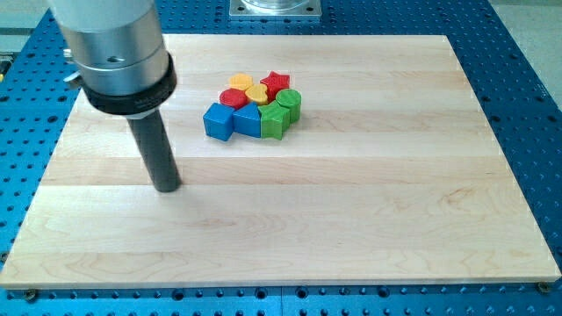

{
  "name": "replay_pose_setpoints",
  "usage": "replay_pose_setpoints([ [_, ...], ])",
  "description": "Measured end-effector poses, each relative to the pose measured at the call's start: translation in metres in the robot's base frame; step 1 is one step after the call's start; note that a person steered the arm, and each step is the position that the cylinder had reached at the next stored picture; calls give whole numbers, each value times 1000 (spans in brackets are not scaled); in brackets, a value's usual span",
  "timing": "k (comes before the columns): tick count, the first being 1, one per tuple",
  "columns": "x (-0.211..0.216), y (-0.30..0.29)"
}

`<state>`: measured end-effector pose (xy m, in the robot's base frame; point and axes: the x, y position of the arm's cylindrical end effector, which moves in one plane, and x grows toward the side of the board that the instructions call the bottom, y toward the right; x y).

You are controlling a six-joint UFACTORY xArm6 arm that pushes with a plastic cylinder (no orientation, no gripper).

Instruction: Move the green circle to the top left corner

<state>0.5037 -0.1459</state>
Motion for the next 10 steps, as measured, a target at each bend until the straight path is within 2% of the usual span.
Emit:
replay_pose_setpoints([
  [1,32,17],
  [2,35,33],
  [3,-2,65],
  [4,-28,141],
  [5,-56,165],
  [6,-68,130],
  [7,-86,122],
  [8,-119,163],
  [9,-129,186],
  [10,-168,209],
])
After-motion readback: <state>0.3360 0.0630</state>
